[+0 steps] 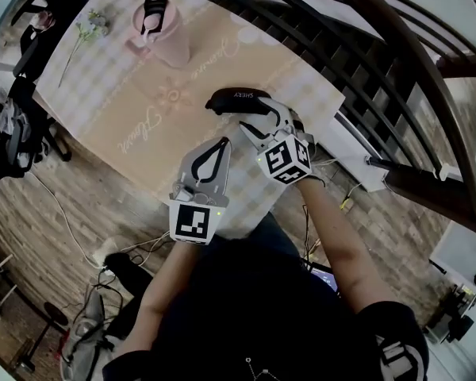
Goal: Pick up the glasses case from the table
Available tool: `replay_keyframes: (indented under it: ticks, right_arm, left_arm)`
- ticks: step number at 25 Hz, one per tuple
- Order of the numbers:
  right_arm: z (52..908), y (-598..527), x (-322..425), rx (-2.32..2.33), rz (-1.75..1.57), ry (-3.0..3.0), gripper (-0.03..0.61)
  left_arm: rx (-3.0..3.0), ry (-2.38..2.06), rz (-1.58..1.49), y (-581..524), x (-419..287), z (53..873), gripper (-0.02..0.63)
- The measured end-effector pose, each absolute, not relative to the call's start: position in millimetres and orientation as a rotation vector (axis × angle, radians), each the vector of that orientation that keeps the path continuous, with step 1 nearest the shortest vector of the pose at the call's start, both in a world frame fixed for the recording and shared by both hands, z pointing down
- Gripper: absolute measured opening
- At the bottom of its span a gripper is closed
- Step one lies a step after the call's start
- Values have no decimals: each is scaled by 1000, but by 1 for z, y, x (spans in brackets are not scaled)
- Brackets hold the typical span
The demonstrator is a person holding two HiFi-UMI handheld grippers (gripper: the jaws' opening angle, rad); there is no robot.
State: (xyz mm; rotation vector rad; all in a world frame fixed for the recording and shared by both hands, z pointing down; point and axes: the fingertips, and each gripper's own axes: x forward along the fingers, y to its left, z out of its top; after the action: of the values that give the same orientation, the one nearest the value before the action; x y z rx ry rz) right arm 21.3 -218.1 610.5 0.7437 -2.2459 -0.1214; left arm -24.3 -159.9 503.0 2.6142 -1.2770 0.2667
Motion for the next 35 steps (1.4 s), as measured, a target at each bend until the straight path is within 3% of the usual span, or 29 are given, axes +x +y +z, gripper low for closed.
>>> replay_keyframes:
  ticks: [13, 35]
  right_arm:
    - [641, -240, 15, 479, -213, -2117, 303]
    - [693, -246, 11, 23, -66, -1901, 351]
  left_arm:
    - [2581, -1271, 319, -169, -25, 520, 12]
    - [2586, -1305, 356, -172, -37, 534, 12]
